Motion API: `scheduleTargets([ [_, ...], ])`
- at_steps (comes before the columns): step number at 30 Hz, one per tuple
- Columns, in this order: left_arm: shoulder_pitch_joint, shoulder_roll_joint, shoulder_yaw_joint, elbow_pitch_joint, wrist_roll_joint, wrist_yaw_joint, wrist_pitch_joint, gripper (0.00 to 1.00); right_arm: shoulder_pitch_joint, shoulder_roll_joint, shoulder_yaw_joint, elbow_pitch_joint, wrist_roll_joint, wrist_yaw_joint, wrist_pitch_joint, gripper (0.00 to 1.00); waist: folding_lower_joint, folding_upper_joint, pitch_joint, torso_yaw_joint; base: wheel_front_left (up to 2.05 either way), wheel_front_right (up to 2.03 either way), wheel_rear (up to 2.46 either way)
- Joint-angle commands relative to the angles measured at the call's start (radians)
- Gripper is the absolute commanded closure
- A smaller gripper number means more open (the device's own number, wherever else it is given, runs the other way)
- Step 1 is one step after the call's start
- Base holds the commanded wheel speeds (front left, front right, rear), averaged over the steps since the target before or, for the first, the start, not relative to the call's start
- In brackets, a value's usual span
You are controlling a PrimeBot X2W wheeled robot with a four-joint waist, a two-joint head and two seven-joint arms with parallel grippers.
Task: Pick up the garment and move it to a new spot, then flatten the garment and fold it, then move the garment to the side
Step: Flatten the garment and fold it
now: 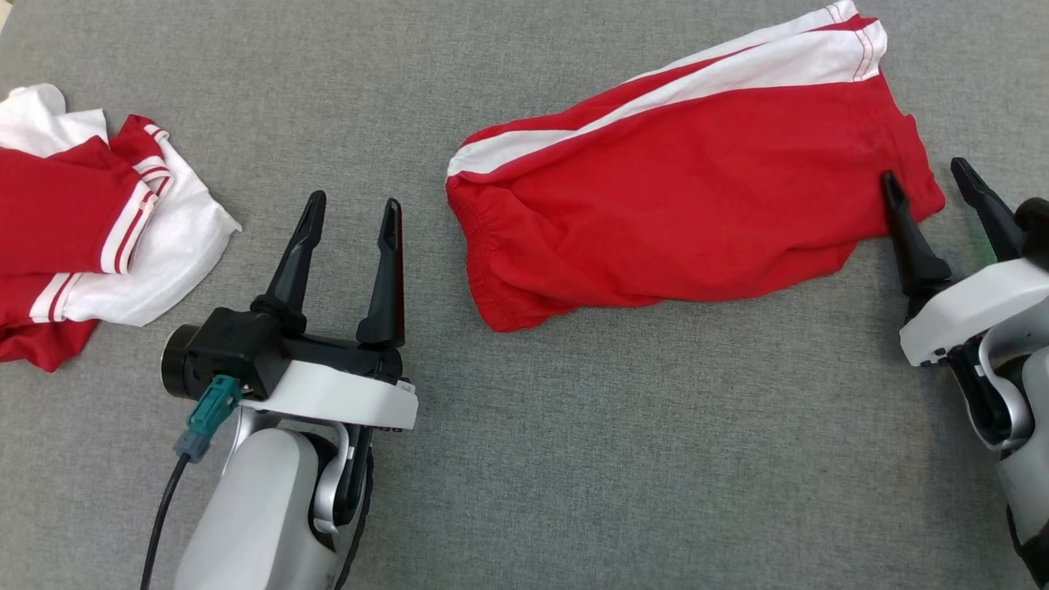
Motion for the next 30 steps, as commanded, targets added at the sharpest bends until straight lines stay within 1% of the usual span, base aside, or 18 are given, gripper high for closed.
scheduleTargets([
  [1,-0.013,0.001,-0.002,-0.001,0.008,-0.004,-0.001,0.00,-0.018,-0.012,0.000,0.017,0.010,-0.001,0.012,0.00,0.0000,0.0000,0.003,0.007,0.00,0.00,0.00],
  [6,-0.016,-0.002,-0.003,0.011,0.010,-0.007,-0.001,0.00,-0.066,0.004,0.043,0.123,0.026,-0.001,0.105,0.00,0.0000,0.0000,-0.005,0.007,0.00,0.00,0.00],
  [7,-0.016,-0.002,-0.002,0.014,0.012,-0.007,-0.001,0.00,-0.074,0.003,0.048,0.131,0.026,-0.001,0.114,0.56,0.0000,0.0000,-0.007,0.005,0.00,0.00,0.00],
  [8,-0.015,-0.002,-0.001,0.016,0.012,-0.008,-0.001,0.00,-0.080,0.006,0.056,0.141,0.034,-0.001,0.129,0.74,0.0000,0.0000,-0.010,0.003,0.00,0.00,0.00],
  [9,-0.014,-0.002,0.000,0.018,0.014,-0.009,-0.001,0.00,-0.085,0.006,0.065,0.143,0.036,-0.001,0.135,1.00,0.0000,0.0000,-0.013,0.000,0.00,0.00,0.00],
  [12,-0.009,-0.003,0.004,0.021,0.017,-0.008,-0.001,0.00,-0.096,0.003,0.073,0.139,0.053,-0.002,0.134,1.00,0.0000,0.0000,-0.022,-0.012,0.00,0.00,0.00],
  [13,-0.001,-0.003,0.007,0.021,0.018,-0.009,-0.001,0.00,-0.090,0.006,0.078,0.126,0.060,-0.002,0.115,1.00,0.0000,0.0000,-0.033,-0.022,0.00,0.00,0.00],
  [17,0.021,-0.003,0.014,0.028,0.024,-0.016,-0.001,0.00,-0.023,0.027,0.064,0.087,0.063,-0.002,0.070,1.00,0.0000,0.0000,-0.066,-0.044,0.00,0.00,0.00],
  [24,0.056,-0.002,0.034,0.042,0.033,-0.027,-0.001,0.00,0.189,0.084,-0.023,-0.038,0.062,-0.002,0.037,1.00,0.0000,0.0000,-0.120,-0.090,0.00,0.00,0.00],
  [25,0.056,-0.002,0.034,0.042,0.033,-0.027,-0.001,0.00,0.189,0.084,-0.023,-0.038,0.062,-0.002,0.037,1.00,0.0000,0.0000,-0.120,-0.090,0.00,0.00,0.00],
  [30,0.082,-0.003,0.039,0.053,0.034,-0.033,-0.001,0.00,0.326,0.131,-0.117,-0.110,0.050,-0.002,0.052,1.00,0.0000,0.0000,-0.150,-0.107,0.00,0.00,0.00],
])
